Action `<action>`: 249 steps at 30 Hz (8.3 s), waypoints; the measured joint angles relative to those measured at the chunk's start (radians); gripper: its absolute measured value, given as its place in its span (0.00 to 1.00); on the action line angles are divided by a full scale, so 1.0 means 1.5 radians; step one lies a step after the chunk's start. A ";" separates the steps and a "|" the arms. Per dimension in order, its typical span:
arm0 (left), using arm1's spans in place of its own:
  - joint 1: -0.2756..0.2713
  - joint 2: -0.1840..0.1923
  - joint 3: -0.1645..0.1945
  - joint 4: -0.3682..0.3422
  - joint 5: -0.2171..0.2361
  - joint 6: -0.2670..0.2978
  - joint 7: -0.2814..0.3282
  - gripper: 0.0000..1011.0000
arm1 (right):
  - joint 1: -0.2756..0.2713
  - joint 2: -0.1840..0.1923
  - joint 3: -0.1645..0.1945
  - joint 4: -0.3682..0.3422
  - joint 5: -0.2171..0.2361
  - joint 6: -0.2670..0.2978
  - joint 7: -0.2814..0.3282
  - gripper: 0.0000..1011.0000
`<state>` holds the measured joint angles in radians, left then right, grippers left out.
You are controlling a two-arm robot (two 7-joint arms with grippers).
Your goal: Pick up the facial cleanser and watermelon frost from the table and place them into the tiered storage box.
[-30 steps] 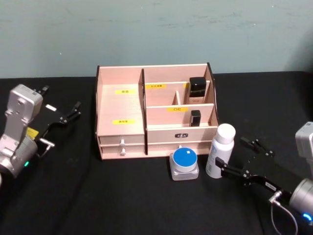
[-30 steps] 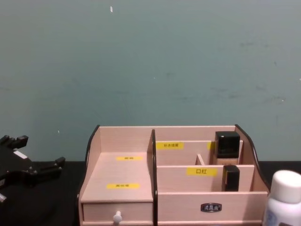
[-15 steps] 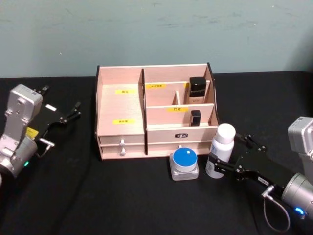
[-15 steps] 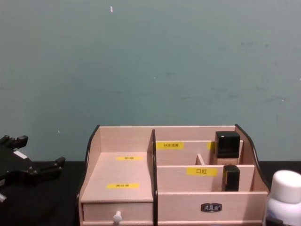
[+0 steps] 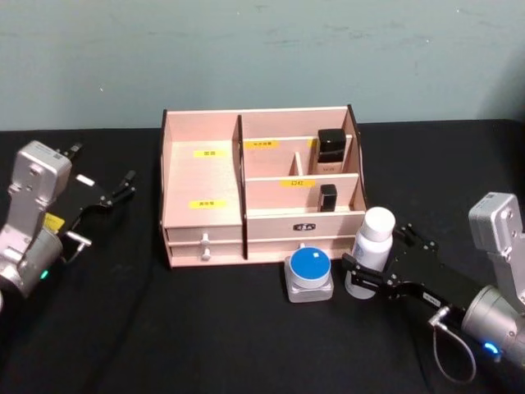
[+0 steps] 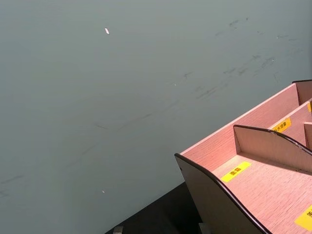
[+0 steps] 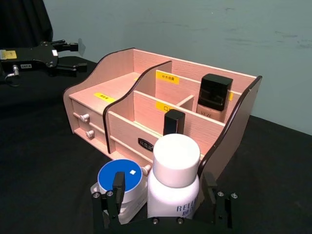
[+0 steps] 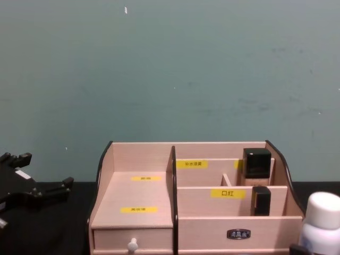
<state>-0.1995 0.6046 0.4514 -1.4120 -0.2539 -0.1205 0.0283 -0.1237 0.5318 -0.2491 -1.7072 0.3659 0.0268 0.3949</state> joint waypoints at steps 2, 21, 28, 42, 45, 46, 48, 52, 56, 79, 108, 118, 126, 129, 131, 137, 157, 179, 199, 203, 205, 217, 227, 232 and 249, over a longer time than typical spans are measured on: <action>0.000 0.000 0.000 0.000 0.000 0.000 0.000 0.99 | 0.002 -0.002 -0.001 0.002 -0.001 0.000 0.000 0.99; 0.000 0.000 0.000 0.000 0.000 0.000 0.000 0.99 | 0.010 -0.008 -0.005 0.010 -0.007 -0.005 0.002 0.99; 0.000 0.000 0.000 0.000 0.000 0.000 0.000 0.99 | 0.010 -0.007 -0.005 0.010 -0.007 -0.005 0.001 0.99; 0.000 0.000 0.000 0.000 0.000 0.000 0.000 0.99 | 0.009 -0.007 -0.004 0.010 -0.006 -0.005 0.001 0.71; 0.000 0.000 0.000 0.000 0.000 0.000 0.000 0.99 | 0.009 -0.007 -0.004 0.009 -0.006 -0.005 0.001 0.61; 0.000 0.000 0.000 0.000 0.000 0.000 0.000 0.99 | 0.009 -0.006 -0.004 0.009 -0.006 -0.005 0.001 0.61; 0.000 0.000 0.000 0.000 0.000 0.000 0.000 0.99 | 0.009 -0.007 -0.004 0.009 -0.006 -0.004 0.001 0.60; 0.000 0.000 0.000 0.000 0.000 0.000 0.000 0.99 | 0.009 -0.006 -0.004 0.009 -0.006 -0.004 0.001 0.60; 0.000 0.000 0.000 0.000 0.000 0.000 0.000 0.99 | 0.009 -0.007 -0.004 0.009 -0.006 -0.004 0.001 0.60; 0.000 0.000 0.000 0.000 0.000 0.000 0.000 0.99 | 0.009 -0.004 0.004 -0.001 0.009 -0.006 0.011 0.60; 0.000 0.000 0.000 0.000 0.000 0.000 0.000 0.99 | 0.117 -0.015 -0.045 -0.073 0.062 0.046 0.021 0.60; 0.000 0.000 0.000 0.000 0.000 0.000 0.000 0.99 | 0.183 -0.048 -0.076 -0.024 0.058 0.054 0.006 0.60; 0.000 0.000 0.000 0.000 0.000 0.000 0.000 0.99 | 0.229 -0.070 -0.090 0.025 0.044 0.054 -0.003 0.60; 0.000 0.000 0.000 0.000 0.000 0.000 0.000 0.99 | 0.244 -0.079 -0.093 0.043 0.041 0.053 -0.004 0.60; 0.000 0.000 0.000 0.000 0.000 0.000 0.000 0.99 | 0.254 -0.085 -0.096 0.054 0.038 0.053 -0.005 0.60; 0.000 0.000 0.000 0.000 0.000 0.000 0.000 0.99 | 0.277 -0.099 -0.103 0.081 0.032 0.053 -0.006 0.60; 0.000 0.000 0.000 0.000 0.000 0.000 0.000 0.99 | 0.327 -0.137 -0.112 0.158 0.003 0.047 -0.014 0.60; 0.000 0.000 0.000 0.000 0.000 0.000 0.000 0.99 | 0.360 -0.167 -0.123 0.216 -0.020 0.039 -0.005 0.60; 0.000 0.000 0.000 0.000 0.000 0.000 0.000 0.99 | 0.355 -0.170 -0.120 0.234 -0.026 0.041 -0.001 0.60; 0.000 0.000 0.000 0.000 0.000 0.000 0.000 0.99 | 0.353 -0.170 -0.122 0.237 -0.029 0.042 0.000 0.60; 0.000 0.000 0.000 0.000 0.000 0.000 0.000 0.99 | 0.352 -0.170 -0.122 0.239 -0.030 0.042 0.000 0.60; 0.000 0.000 0.000 0.000 0.000 0.000 0.000 0.99 | 0.350 -0.174 -0.124 0.260 -0.031 0.045 0.005 0.60; 0.000 0.000 0.000 0.000 0.000 0.000 0.000 0.99 | 0.351 -0.176 -0.126 0.270 -0.037 0.045 0.005 0.60; 0.000 0.000 0.000 0.000 0.000 0.000 0.000 0.99 | 0.351 -0.177 -0.128 0.271 -0.041 0.045 0.003 0.60; 0.000 0.000 0.000 0.000 0.000 0.000 0.000 0.99 | 0.350 -0.176 -0.127 0.270 -0.040 0.047 0.004 0.78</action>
<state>-0.1995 0.6047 0.4514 -1.4119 -0.2539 -0.1205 0.0283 0.4017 0.2677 -0.4402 -1.3016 0.3053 0.0972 0.4006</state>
